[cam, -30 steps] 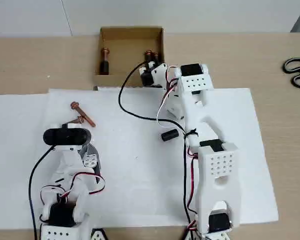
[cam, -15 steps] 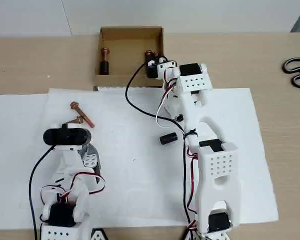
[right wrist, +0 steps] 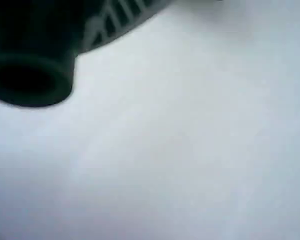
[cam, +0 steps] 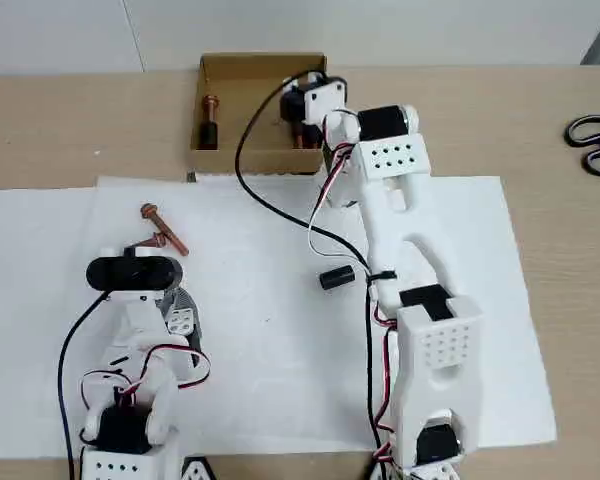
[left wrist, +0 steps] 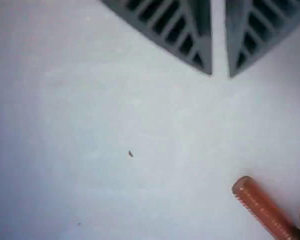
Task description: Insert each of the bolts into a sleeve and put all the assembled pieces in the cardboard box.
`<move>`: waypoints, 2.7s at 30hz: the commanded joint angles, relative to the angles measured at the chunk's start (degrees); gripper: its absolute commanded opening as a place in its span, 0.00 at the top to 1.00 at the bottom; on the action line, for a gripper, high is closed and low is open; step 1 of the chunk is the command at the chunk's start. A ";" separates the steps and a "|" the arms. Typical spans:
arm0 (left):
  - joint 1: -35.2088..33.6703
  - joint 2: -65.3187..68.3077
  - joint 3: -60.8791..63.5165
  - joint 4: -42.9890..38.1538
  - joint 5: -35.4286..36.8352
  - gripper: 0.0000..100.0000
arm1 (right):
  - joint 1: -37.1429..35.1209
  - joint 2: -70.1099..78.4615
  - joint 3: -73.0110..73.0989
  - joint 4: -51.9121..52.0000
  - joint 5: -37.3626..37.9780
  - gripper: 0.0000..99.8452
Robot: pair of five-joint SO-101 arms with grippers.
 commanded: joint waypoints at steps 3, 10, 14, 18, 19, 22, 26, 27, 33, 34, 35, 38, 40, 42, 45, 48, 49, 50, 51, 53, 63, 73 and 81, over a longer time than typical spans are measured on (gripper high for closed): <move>-0.26 -0.53 -0.66 -1.23 0.44 0.99 | 0.75 -7.43 -2.46 5.23 -1.14 1.00; -0.26 -0.53 -5.76 -1.67 0.44 0.99 | 2.24 -16.48 0.53 5.76 -6.24 1.00; 0.18 0.00 -16.92 2.11 0.53 0.99 | 2.42 -24.66 5.63 5.58 -6.42 1.00; 0.09 6.95 -25.80 9.58 0.26 0.99 | 2.42 -30.90 14.42 5.23 -6.24 1.00; -0.18 10.02 -28.35 10.99 0.26 0.99 | 2.42 -32.22 16.79 5.23 -6.24 1.00; -0.26 21.27 -38.20 13.45 0.09 0.99 | 2.95 -35.38 23.03 4.44 -6.24 1.00; -0.26 37.54 -54.99 16.62 0.09 0.99 | 5.23 -39.08 30.68 2.24 -4.40 1.00; -0.26 41.67 -59.56 18.11 0.09 0.99 | 5.93 -39.96 32.53 1.71 -3.78 1.00; -0.26 64.88 -82.33 29.36 -6.15 0.99 | 9.80 -45.14 45.01 -2.51 -1.49 1.00; -0.26 67.96 -85.14 30.86 -8.26 0.99 | 10.33 -46.11 47.12 -3.47 -1.49 1.00; -0.26 70.59 -87.87 32.44 -10.37 0.99 | 10.86 -47.34 49.23 -4.35 -1.49 1.00; -0.26 76.40 -92.53 35.34 -16.79 0.99 | 12.09 -51.21 55.91 -7.43 -1.49 1.00; -0.26 79.74 -93.14 35.87 -20.13 0.99 | 12.53 -53.85 60.04 -9.01 -1.49 1.00; -0.35 82.55 -93.23 36.48 -23.30 0.99 | 13.05 -56.48 64.26 -10.77 -1.41 1.00; -0.35 86.07 -93.23 37.71 -28.66 0.99 | 13.58 -60.00 70.42 -13.58 -1.41 1.00; -1.76 89.14 -93.23 38.51 -37.71 0.99 | 13.58 -62.99 74.73 -15.34 -1.32 1.00; -2.46 90.02 -93.23 38.51 -41.23 0.99 | 13.58 -63.78 75.78 -15.78 -1.32 1.00; -3.60 90.90 -93.23 38.33 -44.75 0.99 | 13.58 -64.48 76.57 -16.13 -1.32 1.00; -4.57 91.78 -93.32 38.24 -48.00 0.99 | 13.58 -64.92 77.19 -16.48 -1.32 1.00; -6.51 93.27 -93.32 37.45 -54.07 0.99 | 13.58 -65.36 77.98 -16.66 -1.32 1.00; -12.66 103.12 -93.32 30.51 -74.64 0.99 | 13.58 -65.36 81.58 -19.12 -1.32 1.00; -15.56 109.45 -93.32 30.15 -91.69 0.96 | 13.58 -65.36 88.70 -24.13 -1.58 1.00; -16.44 109.71 -93.32 25.23 -96.35 0.92 | 13.58 -65.36 89.32 -25.45 -1.41 1.00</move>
